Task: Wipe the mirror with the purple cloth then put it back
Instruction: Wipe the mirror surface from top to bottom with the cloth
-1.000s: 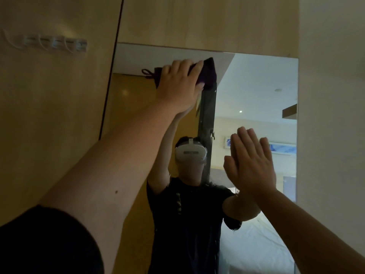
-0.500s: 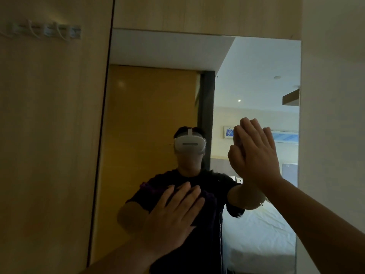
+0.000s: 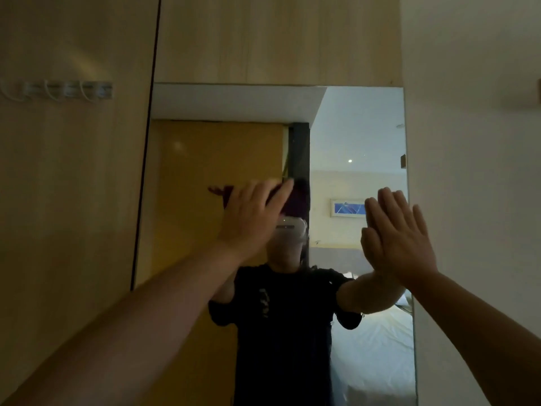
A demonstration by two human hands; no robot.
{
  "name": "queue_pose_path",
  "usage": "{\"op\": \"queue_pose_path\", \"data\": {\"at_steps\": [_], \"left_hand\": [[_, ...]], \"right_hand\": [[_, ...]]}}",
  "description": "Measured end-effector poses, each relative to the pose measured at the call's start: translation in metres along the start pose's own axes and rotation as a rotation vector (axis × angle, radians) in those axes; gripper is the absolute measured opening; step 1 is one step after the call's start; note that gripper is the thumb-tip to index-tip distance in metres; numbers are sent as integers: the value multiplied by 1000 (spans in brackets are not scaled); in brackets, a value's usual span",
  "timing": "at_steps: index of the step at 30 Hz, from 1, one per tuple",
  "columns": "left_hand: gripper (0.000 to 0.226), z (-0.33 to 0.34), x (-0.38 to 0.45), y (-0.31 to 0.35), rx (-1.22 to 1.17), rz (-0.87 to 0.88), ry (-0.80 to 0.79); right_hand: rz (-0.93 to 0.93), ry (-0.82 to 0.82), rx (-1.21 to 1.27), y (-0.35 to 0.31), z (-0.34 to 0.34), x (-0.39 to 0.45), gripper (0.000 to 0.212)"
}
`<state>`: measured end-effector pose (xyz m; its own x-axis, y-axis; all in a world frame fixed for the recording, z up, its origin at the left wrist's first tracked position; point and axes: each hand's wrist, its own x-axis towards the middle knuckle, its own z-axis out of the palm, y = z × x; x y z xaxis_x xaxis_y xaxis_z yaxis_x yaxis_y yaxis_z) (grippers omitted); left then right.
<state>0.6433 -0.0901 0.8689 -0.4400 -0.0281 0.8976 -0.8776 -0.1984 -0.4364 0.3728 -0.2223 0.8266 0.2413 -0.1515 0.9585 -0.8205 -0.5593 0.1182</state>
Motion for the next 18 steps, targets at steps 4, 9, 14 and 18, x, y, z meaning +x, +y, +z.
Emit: {"op": "queue_pose_path", "data": {"at_steps": [4,9,14,18], "left_hand": [[55,15,128,-26,85,-113,-26],[56,40,146,-20,169,-91,-106],[57,27,56,25,-11,124,-92],[55,14,-75,79,-38,266,-142]], "right_hand": [[-10,70,4,3,12,-1,58],[-32,73,18,7,16,-2,57],[-42,86,45,8,17,-1,57],[-28,97,107,9,15,-1,56]]}}
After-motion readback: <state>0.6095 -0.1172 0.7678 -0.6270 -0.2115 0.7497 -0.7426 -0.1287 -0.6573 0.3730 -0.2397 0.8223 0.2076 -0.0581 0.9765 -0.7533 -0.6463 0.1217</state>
